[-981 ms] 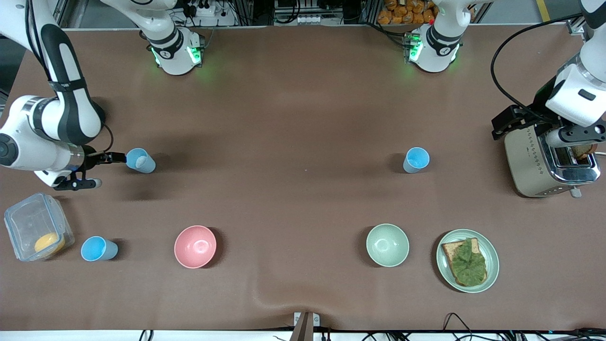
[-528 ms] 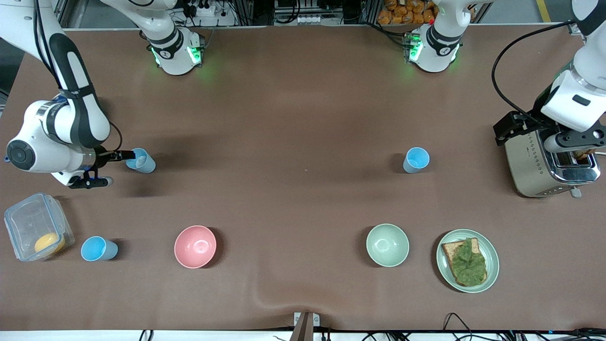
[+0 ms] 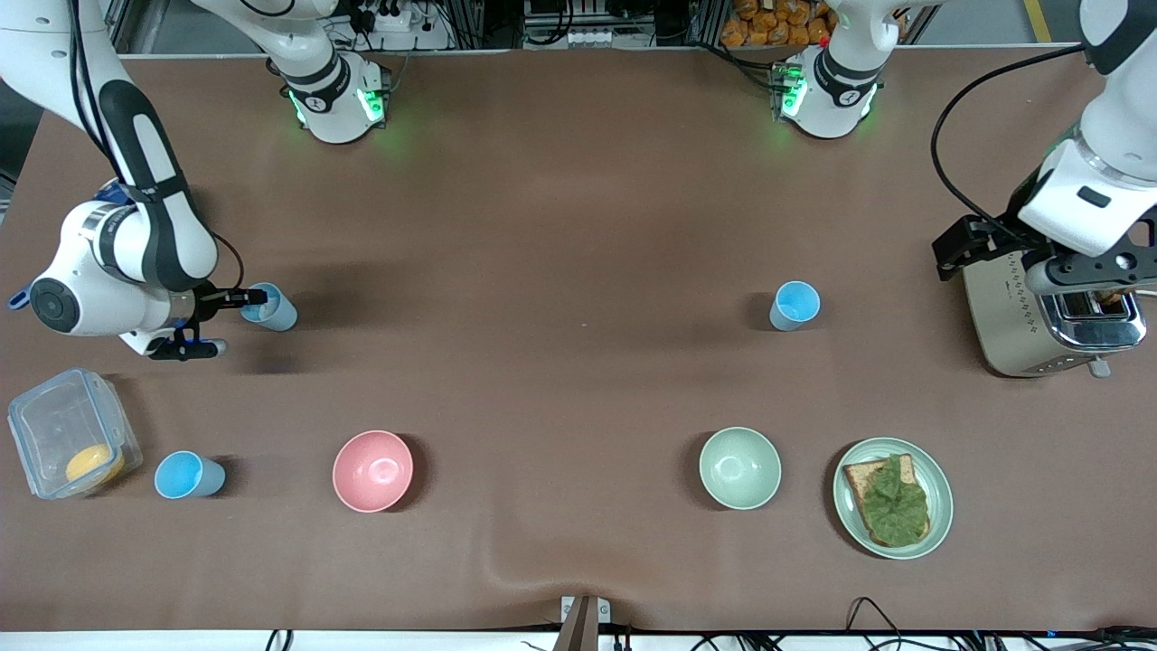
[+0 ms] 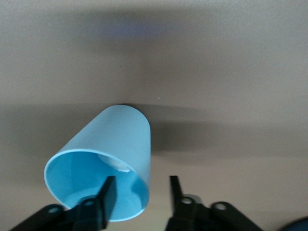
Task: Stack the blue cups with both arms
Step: 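Close the right gripper on the blue cup and lift it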
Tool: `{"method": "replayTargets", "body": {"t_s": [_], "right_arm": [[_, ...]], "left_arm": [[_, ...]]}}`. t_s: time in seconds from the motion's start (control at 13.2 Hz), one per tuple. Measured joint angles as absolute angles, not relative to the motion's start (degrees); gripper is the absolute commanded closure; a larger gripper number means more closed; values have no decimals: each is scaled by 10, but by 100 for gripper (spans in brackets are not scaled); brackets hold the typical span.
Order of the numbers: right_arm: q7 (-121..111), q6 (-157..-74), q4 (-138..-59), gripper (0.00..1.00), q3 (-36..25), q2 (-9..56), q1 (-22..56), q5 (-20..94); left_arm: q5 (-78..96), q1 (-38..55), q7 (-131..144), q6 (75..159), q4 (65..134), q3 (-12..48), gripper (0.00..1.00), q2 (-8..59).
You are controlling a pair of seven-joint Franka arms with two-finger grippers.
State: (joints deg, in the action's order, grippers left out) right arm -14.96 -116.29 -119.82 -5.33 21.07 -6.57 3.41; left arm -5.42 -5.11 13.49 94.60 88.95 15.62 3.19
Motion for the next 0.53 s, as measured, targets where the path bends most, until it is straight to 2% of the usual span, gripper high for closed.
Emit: {"method": "replayTargets", "body": {"t_s": [0.15,0.38,0.53], "right_arm": [[-150,-1155,-1195,100,-53,211,-66,35],[-150,-1135,-1178,100,-52,211,-66,35],[-150,-1131,-1170,100,-52,211,-66,35]], "left_arm": [[-50,-47,135,943,889,138,0,31],[-5,-19,129,920,886,51,0,19],[3,-17,127,916,886,33,0,10]]}}
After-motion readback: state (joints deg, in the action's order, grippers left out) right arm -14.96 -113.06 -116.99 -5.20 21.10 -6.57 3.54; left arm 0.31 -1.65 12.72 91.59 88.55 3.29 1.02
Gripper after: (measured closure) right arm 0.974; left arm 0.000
